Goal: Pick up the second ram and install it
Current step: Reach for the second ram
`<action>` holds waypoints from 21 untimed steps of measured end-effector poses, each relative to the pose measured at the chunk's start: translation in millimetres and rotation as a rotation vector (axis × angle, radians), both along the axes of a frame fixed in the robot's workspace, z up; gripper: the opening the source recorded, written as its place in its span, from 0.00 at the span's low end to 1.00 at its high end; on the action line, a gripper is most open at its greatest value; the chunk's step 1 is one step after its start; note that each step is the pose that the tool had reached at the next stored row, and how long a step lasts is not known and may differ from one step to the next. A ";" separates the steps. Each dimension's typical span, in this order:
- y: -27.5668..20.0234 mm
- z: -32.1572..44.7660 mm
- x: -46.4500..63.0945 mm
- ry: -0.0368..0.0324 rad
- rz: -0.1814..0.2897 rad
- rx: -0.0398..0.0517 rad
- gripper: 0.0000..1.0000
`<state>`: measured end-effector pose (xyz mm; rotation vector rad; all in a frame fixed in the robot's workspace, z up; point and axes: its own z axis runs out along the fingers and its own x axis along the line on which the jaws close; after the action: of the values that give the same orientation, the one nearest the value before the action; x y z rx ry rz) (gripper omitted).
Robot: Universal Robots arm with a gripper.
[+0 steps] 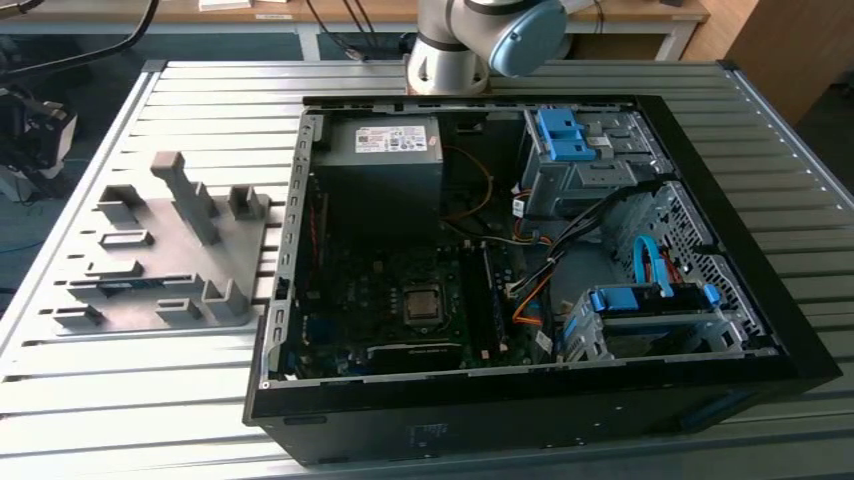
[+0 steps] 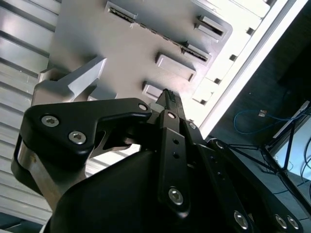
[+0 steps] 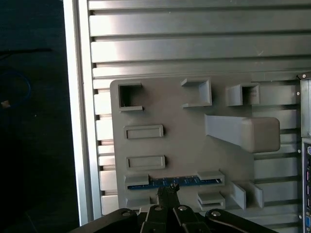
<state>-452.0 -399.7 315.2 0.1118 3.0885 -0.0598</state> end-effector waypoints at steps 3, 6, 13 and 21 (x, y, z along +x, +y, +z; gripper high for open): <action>0.0 -3.0 0.6 -0.0002 0.000 -0.0133 0.10; -1.3 -6.2 1.3 0.0001 0.000 -0.0005 0.10; -8.7 -13.8 2.1 -0.0003 0.001 0.0441 0.10; -13.1 -24.8 11.4 0.0382 0.002 0.0440 0.10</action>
<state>-440.5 -412.8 290.5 0.1110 3.1289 0.0062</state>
